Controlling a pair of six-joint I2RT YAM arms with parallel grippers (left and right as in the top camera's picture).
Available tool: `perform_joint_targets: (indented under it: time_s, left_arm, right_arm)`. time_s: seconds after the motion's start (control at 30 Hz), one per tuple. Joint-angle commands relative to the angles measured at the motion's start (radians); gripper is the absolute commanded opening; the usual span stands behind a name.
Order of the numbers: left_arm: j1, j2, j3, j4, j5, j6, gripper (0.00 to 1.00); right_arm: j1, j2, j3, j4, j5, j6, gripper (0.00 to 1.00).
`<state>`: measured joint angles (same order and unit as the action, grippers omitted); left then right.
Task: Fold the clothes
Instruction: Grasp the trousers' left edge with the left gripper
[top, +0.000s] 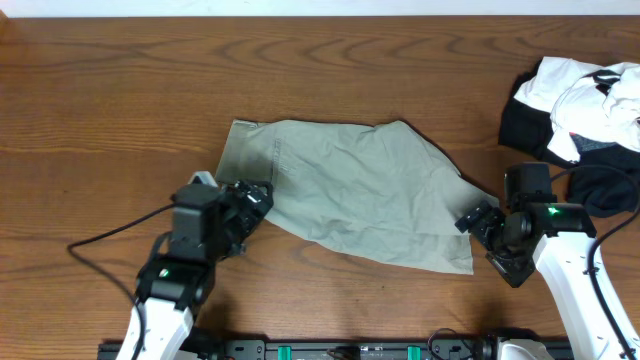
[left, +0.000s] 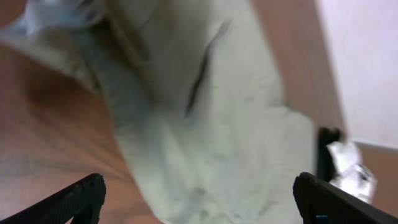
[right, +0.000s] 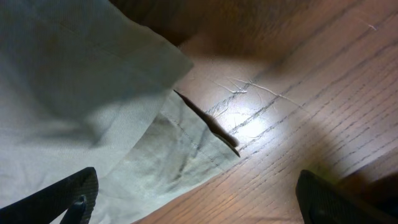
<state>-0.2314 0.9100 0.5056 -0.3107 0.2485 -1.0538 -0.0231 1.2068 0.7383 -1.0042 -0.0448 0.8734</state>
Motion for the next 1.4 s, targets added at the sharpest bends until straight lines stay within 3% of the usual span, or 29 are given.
perform_joint_targets:
  time_s: [0.0,0.33,0.8,0.9,1.1,1.23,1.37]
  left_arm:
    - [-0.042,0.098,0.009,0.027,-0.113,-0.077,0.98]
    - [-0.05,0.371,0.015,0.283,-0.135,-0.122,0.98]
    - [-0.05,0.444,0.058,0.297,-0.164,-0.047,1.0]
    - [-0.05,0.444,0.058,0.297,-0.164,-0.019,0.85]
    - [-0.05,0.434,0.058,0.295,-0.159,-0.012,0.33]
    - [-0.05,0.396,0.072,0.268,-0.161,0.059,0.08]
    - [-0.05,0.323,0.112,0.177,-0.161,0.131,0.06]
  right_arm:
    - [-0.002,-0.011,0.0,0.002,0.011,0.008,0.99]
    - [-0.002,-0.011,0.0,0.0,0.011,-0.019,0.99]
    - [-0.002,-0.011,0.0,-0.003,0.011,-0.068,0.99]
    - [-0.002,-0.011,0.0,-0.003,0.011,-0.068,0.99]
    - [-0.002,-0.011,0.0,-0.028,-0.002,-0.103,0.99]
    - [-0.002,-0.014,0.0,-0.024,0.016,-0.161,0.99]
    - [-0.002,-0.026,0.009,-0.025,0.001,-0.166,0.99]
